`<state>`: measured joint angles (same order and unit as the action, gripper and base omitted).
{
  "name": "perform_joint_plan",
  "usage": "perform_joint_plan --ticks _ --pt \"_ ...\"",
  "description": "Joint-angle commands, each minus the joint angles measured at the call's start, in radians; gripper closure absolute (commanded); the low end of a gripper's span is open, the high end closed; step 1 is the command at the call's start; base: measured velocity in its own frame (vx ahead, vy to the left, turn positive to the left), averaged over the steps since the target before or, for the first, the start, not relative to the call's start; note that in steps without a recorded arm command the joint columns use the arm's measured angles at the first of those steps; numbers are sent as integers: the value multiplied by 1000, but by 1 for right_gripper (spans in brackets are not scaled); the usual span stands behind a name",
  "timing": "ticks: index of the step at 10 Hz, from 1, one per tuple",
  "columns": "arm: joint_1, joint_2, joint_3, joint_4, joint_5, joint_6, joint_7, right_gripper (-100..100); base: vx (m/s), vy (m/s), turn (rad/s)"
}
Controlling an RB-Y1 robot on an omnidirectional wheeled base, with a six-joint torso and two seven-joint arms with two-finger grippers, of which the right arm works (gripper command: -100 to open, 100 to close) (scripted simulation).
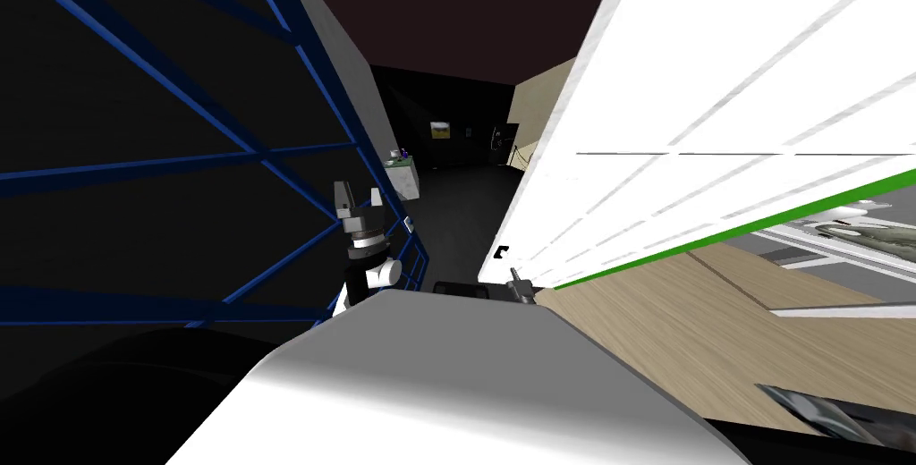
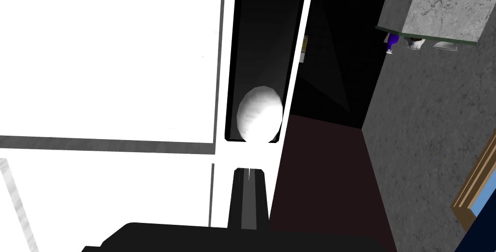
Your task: Push the door open
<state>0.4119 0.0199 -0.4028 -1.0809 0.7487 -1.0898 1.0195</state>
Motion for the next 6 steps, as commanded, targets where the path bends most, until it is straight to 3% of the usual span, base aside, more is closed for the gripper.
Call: perform_joint_plan --ticks 1,4,6 --pt "1 -19 23 -4 -1 6 4 -100 -7 -7 -217" --pt "5 -44 93 -14 -5 22 14 -100 -16 -10 -299" --pt "7 -44 126 -19 -7 30 19 -100 -18 -5 -224"
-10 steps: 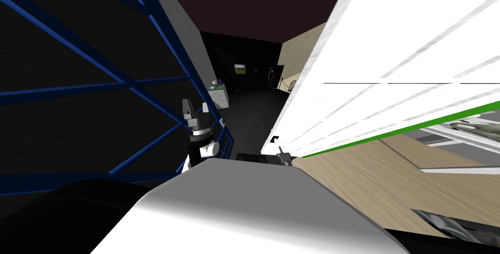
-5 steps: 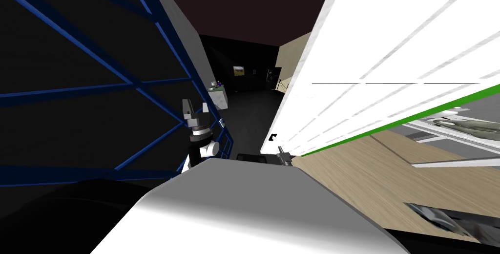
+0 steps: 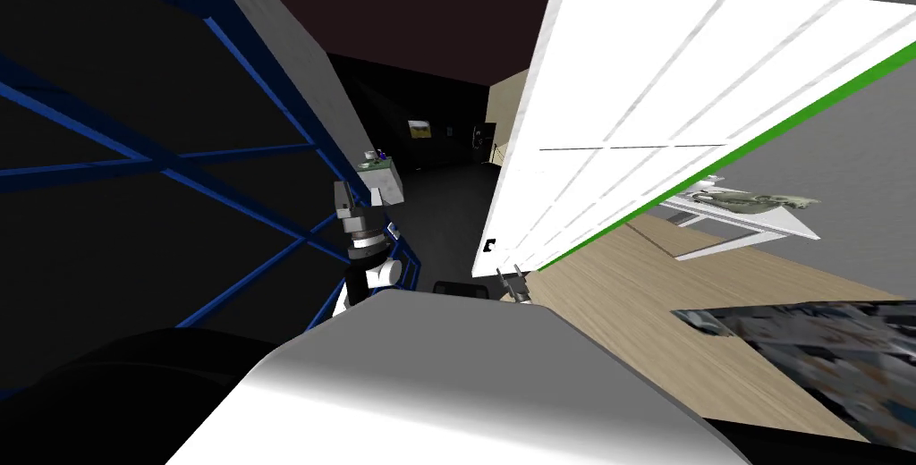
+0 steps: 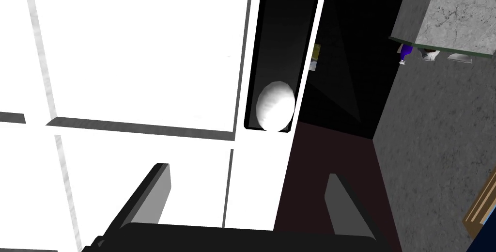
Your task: Push the door open
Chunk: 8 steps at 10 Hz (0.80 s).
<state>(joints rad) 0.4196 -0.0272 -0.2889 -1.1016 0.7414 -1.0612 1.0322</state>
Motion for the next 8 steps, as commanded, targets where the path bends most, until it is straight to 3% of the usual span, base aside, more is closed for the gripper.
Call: perform_joint_plan --ticks 1,2,5,6,7,8 --pt "1 6 28 -1 -1 6 9 -100 -18 -4 -187" --pt "2 15 59 -6 -3 13 14 -100 -16 -5 -407" --pt "6 51 111 -14 -6 26 22 -100 -16 6 -218" --pt "9 40 100 -18 -5 22 16 -100 -8 11 -40" --pt "1 12 103 -18 -6 34 21 -100 94 -29 70" --pt "-1 7 103 -17 -7 37 22 -100 158 -45 48"
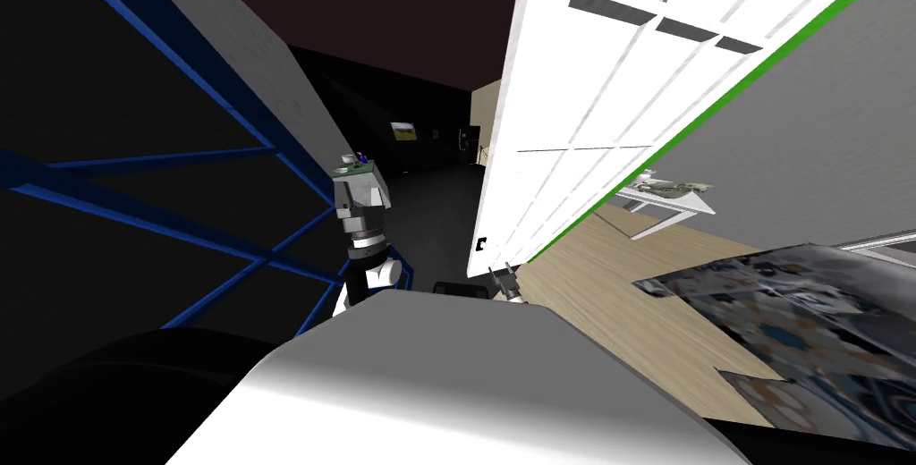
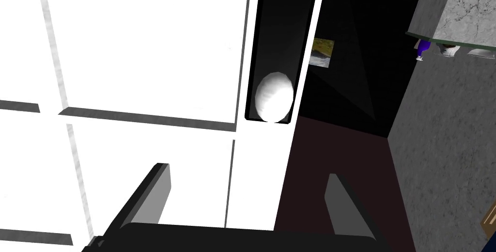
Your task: Push the door open
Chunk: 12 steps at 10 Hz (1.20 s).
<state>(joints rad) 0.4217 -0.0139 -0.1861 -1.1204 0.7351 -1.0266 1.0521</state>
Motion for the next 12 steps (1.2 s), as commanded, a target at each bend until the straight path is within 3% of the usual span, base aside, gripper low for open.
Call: perform_joint_plan --ticks 1,3,7,8,9,12 --pt "-8 -11 0 2 -1 9 5 -100 175 -65 36" --pt "-20 -1 0 4 -3 25 12 -100 234 -23 61" --pt "-34 57 0 7 -4 42 19 -100 139 92 4" --pt "-30 48 1 2 -4 40 17 -100 21 80 -10" --pt "-30 48 1 2 -4 40 17 100 0 -10 4" --pt "-30 48 1 2 -4 40 17 100 -9 -26 3"
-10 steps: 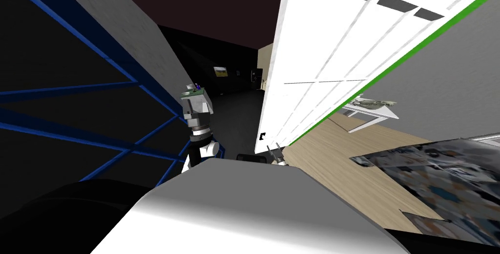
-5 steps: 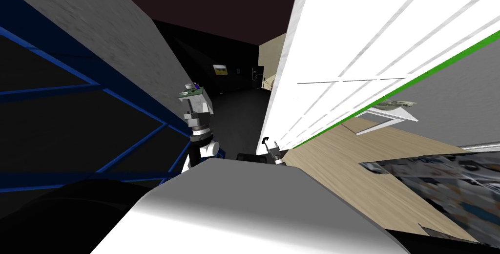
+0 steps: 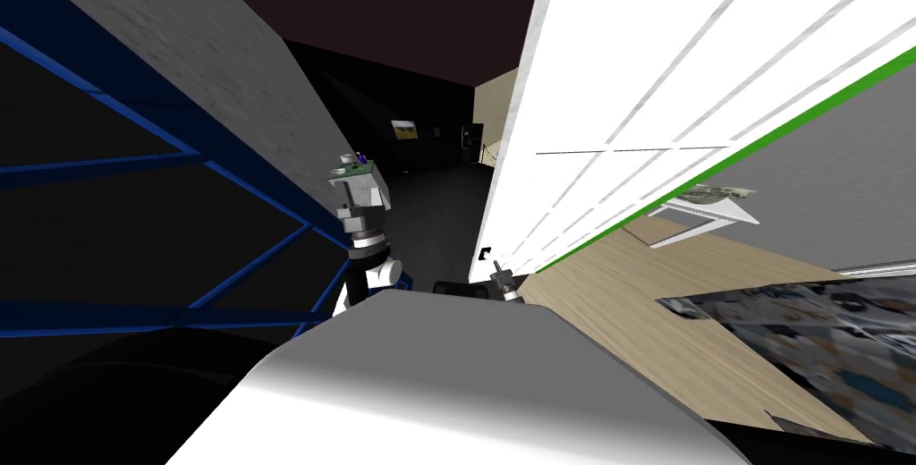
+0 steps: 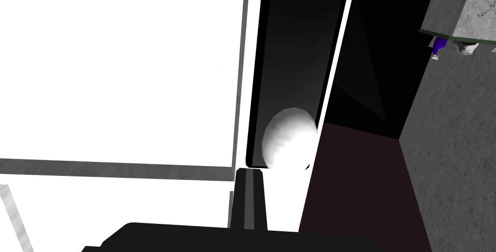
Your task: Push the door open
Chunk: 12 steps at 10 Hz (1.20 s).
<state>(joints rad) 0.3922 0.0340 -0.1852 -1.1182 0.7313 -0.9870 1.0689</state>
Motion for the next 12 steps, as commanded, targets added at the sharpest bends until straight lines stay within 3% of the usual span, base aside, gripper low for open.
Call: perform_joint_plan --ticks 1,2,3,7,9,12 --pt "0 0 0 0 0 0 0 100 -2 -8 0" --pt "0 0 0 0 0 0 0 100 0 0 0" --pt "12 -33 24 -4 -37 9 29 -100 -36 -67 37" --pt "35 -57 73 -12 -113 28 87 -100 -95 -49 25" --pt "48 -52 100 -16 -155 38 119 -100 -96 11 13" --pt "65 -25 135 -22 -210 51 162 -100 -88 27 9"
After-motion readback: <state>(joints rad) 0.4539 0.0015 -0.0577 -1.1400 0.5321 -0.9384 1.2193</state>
